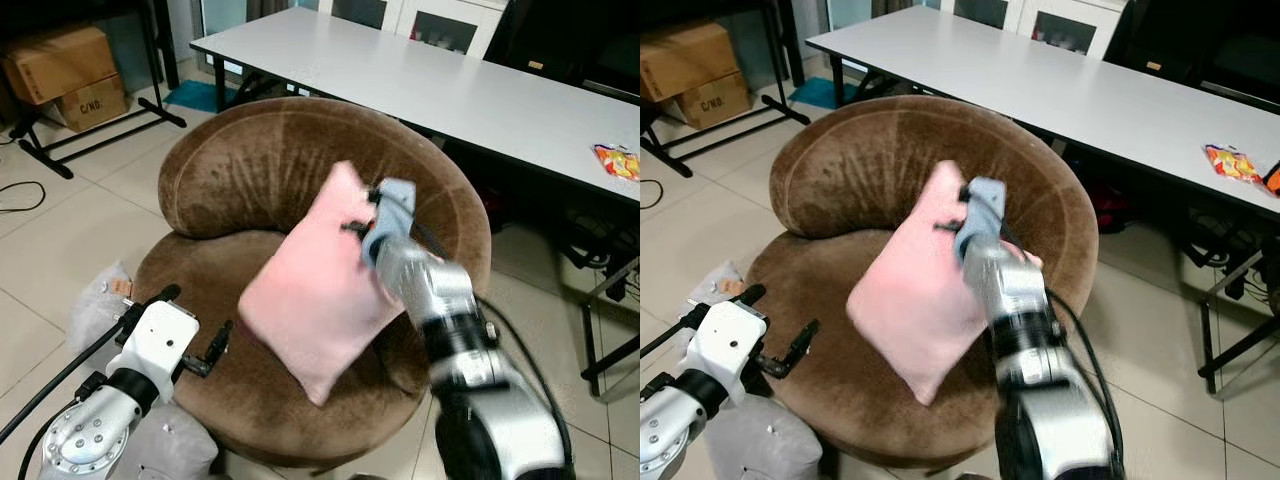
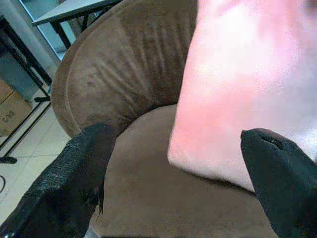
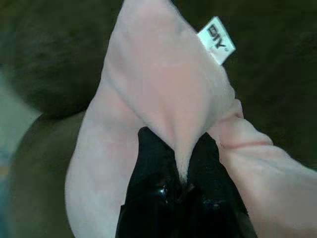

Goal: Move the pillow to the sofa from floor

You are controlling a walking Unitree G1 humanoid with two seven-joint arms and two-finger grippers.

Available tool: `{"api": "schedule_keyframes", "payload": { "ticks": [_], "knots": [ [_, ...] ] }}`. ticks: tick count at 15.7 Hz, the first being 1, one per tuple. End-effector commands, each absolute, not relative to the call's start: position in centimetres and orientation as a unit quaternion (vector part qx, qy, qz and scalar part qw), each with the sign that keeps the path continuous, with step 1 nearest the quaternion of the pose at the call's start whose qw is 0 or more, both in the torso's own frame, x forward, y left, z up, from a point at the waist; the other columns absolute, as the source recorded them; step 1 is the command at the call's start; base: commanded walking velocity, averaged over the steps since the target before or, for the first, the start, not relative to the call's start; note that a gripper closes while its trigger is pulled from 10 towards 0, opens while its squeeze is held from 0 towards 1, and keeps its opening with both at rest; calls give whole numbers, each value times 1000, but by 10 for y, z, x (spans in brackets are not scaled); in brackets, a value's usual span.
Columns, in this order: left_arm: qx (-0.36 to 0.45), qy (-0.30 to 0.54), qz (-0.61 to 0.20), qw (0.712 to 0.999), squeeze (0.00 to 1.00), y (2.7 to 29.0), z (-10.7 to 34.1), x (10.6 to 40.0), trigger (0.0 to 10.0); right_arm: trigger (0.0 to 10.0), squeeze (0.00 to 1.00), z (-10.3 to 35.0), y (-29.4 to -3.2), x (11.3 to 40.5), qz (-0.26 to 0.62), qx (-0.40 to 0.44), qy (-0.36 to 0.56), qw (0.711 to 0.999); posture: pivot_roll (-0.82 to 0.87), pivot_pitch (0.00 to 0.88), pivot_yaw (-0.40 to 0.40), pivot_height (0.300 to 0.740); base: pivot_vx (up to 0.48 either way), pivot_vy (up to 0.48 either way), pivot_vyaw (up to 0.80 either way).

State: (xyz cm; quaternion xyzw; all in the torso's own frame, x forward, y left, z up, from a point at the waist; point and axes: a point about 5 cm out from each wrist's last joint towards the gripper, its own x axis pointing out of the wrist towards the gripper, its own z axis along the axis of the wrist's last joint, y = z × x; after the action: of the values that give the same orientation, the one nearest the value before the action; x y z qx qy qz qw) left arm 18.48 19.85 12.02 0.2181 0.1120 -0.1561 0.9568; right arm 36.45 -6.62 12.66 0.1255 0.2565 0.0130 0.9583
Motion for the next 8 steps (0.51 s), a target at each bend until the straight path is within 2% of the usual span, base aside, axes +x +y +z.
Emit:
{"api": "schedule_keyframes", "payload": {
  "ticks": [1,3,5,6,7,8],
  "knots": [
    [215,114,-163,956,373,196,121,182,10000,10000,0,135,-60,373,-20,155,249,956,81,0,-153,740,0,0,0],
    [213,118,-163,956,373,195,121,179,10000,10000,0,120,-66,373,-66,172,282,942,88,0,-161,740,0,0,0],
    [212,122,-163,956,373,195,120,177,10000,10000,0,105,-61,370,-49,173,309,934,93,0,-165,740,0,0,0],
    [212,124,-164,955,369,196,120,177,10000,10000,227,97,-55,366,-25,161,326,931,93,0,-165,740,0,0,0],
    [212,126,-165,955,373,195,120,177,10000,10000,1000,88,-52,361,-19,152,347,925,94,0,-166,740,0,0,0],
    [212,126,-165,955,373,195,120,177,10000,10000,1000,86,-51,360,-17,151,351,924,95,0,-167,740,0,0,0]
  ]
}}
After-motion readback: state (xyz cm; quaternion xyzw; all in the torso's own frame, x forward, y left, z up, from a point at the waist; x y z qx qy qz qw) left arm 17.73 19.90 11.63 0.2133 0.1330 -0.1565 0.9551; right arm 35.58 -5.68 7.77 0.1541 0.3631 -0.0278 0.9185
